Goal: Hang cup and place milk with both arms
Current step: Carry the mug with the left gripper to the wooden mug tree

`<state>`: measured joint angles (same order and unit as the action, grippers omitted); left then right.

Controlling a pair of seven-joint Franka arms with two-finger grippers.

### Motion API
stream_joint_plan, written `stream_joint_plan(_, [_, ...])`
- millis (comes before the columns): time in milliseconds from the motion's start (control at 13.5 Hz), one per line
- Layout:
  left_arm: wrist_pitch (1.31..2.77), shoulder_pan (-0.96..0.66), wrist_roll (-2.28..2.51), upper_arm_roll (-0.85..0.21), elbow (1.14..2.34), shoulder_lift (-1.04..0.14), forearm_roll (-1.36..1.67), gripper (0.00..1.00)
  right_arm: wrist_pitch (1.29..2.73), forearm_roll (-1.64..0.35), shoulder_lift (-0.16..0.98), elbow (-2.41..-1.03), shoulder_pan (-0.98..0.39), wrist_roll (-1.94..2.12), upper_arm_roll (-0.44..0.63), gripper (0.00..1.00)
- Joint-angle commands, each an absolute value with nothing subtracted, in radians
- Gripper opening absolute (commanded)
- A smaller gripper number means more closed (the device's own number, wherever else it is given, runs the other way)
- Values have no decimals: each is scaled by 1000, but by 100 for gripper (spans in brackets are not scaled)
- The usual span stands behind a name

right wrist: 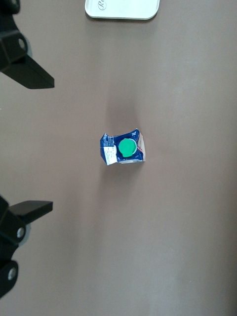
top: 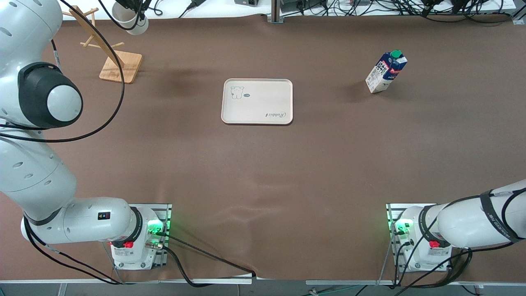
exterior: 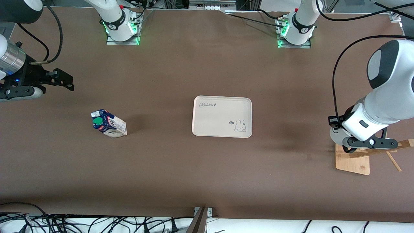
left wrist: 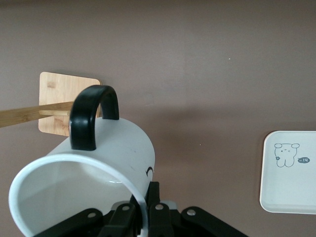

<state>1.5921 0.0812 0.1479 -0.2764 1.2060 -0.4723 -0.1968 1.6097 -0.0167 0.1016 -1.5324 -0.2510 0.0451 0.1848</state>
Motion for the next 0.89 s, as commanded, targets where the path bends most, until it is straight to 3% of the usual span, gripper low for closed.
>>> stream_joint_plan(0, [1574,86,141,-285,1173,-489,-181,0,1612,2,101,-1529,-249,46,179,100])
stream_joint_plan(817, [1591,204,39,-285,1173,-520,-138,0,1612,25,101,-1529,-259,46,175,100])
